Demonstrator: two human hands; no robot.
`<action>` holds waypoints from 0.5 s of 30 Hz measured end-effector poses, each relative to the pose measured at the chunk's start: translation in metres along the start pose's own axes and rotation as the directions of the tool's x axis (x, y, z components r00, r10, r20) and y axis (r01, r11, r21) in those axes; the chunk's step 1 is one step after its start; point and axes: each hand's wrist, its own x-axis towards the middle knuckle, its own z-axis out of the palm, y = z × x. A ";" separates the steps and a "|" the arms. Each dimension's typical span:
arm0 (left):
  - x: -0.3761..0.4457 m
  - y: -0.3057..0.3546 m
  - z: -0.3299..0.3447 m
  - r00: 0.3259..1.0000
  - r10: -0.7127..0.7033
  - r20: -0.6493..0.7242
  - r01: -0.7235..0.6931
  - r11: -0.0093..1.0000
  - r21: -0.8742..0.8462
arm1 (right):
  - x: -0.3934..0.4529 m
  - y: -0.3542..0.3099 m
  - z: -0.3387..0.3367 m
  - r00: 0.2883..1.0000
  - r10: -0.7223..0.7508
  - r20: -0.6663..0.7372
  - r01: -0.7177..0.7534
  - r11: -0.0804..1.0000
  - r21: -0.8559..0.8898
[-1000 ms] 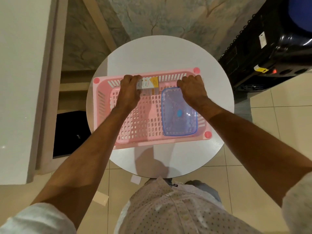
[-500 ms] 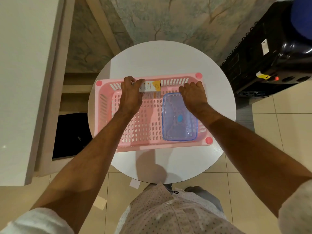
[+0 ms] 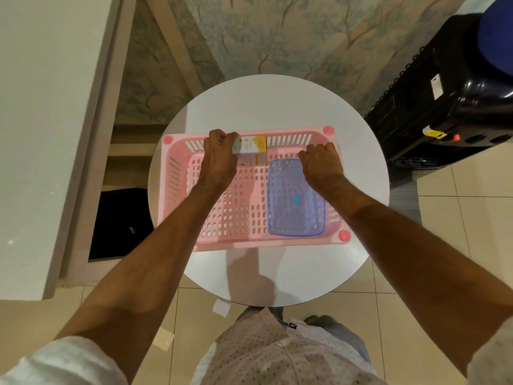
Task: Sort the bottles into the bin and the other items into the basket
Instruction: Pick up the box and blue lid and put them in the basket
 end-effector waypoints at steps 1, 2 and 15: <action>-0.001 0.001 0.000 1.000 -0.001 -0.001 0.001 1.000 0.003 | -0.001 0.000 0.000 1.000 -0.002 -0.006 0.002 1.000 0.008; -0.002 0.002 0.000 1.000 -0.001 0.000 0.001 1.000 0.011 | -0.003 0.001 0.001 1.000 -0.006 -0.015 0.006 1.000 0.013; -0.060 0.023 -0.015 0.993 -0.095 -0.067 0.100 0.993 0.070 | -0.060 0.001 -0.018 0.975 -0.051 -0.217 0.089 0.981 0.170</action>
